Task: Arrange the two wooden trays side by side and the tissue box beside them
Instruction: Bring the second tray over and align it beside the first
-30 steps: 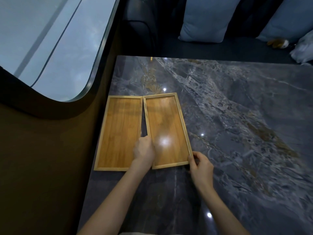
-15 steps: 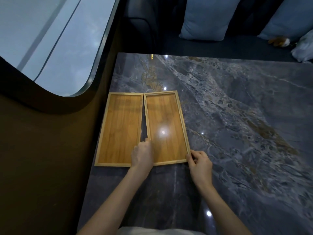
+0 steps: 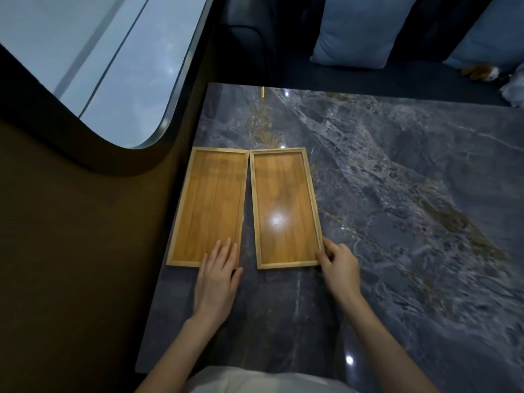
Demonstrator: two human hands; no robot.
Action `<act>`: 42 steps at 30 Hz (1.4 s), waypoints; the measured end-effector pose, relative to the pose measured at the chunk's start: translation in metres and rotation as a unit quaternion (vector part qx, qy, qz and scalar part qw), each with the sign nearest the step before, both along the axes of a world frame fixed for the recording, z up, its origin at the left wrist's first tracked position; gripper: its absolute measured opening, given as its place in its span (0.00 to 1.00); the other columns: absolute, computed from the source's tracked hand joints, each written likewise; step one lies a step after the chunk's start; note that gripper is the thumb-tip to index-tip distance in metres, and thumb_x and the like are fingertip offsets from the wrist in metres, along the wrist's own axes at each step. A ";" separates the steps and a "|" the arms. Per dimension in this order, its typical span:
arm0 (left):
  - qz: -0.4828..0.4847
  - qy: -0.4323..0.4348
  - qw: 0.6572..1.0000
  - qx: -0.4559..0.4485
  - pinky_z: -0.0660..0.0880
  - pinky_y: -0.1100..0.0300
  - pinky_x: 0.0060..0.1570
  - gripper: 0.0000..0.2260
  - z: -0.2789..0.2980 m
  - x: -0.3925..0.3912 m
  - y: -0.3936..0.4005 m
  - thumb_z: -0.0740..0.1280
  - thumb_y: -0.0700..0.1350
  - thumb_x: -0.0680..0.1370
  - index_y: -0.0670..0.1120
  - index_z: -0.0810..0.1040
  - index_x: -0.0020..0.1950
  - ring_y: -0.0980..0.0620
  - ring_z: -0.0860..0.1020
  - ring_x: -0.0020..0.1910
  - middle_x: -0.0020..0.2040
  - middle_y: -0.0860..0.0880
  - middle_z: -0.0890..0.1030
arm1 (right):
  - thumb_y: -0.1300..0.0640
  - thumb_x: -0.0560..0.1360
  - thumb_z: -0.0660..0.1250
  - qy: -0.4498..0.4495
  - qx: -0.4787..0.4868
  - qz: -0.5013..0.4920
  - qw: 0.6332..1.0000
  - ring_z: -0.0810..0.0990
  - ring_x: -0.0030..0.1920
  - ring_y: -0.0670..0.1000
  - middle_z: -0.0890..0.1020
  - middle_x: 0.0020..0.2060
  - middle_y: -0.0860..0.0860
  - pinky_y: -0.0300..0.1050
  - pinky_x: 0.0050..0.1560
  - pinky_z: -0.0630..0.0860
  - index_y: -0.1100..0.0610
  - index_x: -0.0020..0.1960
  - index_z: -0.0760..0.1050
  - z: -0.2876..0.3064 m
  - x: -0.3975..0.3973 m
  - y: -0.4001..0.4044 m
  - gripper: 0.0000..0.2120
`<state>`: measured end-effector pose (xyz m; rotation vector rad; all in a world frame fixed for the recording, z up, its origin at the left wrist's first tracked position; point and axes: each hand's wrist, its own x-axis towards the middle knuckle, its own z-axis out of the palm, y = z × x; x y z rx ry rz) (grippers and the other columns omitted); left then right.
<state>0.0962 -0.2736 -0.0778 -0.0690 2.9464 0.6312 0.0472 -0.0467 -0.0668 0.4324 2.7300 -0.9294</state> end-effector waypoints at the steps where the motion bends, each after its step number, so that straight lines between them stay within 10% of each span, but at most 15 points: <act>1: -0.010 -0.002 1.000 -0.010 0.55 0.51 0.67 0.23 -0.002 0.000 -0.002 0.62 0.44 0.77 0.43 0.63 0.71 0.46 0.63 0.72 0.72 0.45 0.68 | 0.58 0.76 0.62 0.001 -0.003 0.000 1.000 0.77 0.49 0.59 0.76 0.43 0.57 0.47 0.49 0.71 0.56 0.62 0.75 0.000 0.001 -0.001 0.15; 8: -0.056 0.012 0.997 -0.054 0.71 0.45 0.59 0.27 -0.006 -0.001 -0.007 0.73 0.43 0.69 0.42 0.71 0.66 0.42 0.75 0.64 0.65 0.45 0.77 | 0.58 0.76 0.62 0.001 -0.029 -0.008 1.000 0.77 0.51 0.59 0.78 0.48 0.60 0.46 0.52 0.71 0.57 0.65 0.73 -0.001 0.007 -0.009 0.17; 19: -0.070 -0.010 0.997 0.010 0.45 0.54 0.70 0.28 -0.014 0.002 -0.014 0.45 0.58 0.74 0.50 0.46 0.72 0.54 0.46 0.73 0.73 0.56 0.50 | 0.60 0.76 0.64 0.017 -0.054 -0.022 0.998 0.75 0.45 0.53 0.74 0.42 0.54 0.44 0.50 0.70 0.60 0.65 0.72 0.002 0.018 -0.021 0.18; 42: -0.069 0.016 0.997 -0.019 0.60 0.48 0.65 0.24 -0.018 0.001 -0.015 0.54 0.50 0.75 0.46 0.66 0.70 0.47 0.64 0.71 0.70 0.47 0.71 | 0.58 0.76 0.64 0.008 -0.082 -0.040 0.996 0.81 0.45 0.58 0.76 0.45 0.53 0.55 0.55 0.78 0.57 0.65 0.72 0.000 0.022 -0.030 0.18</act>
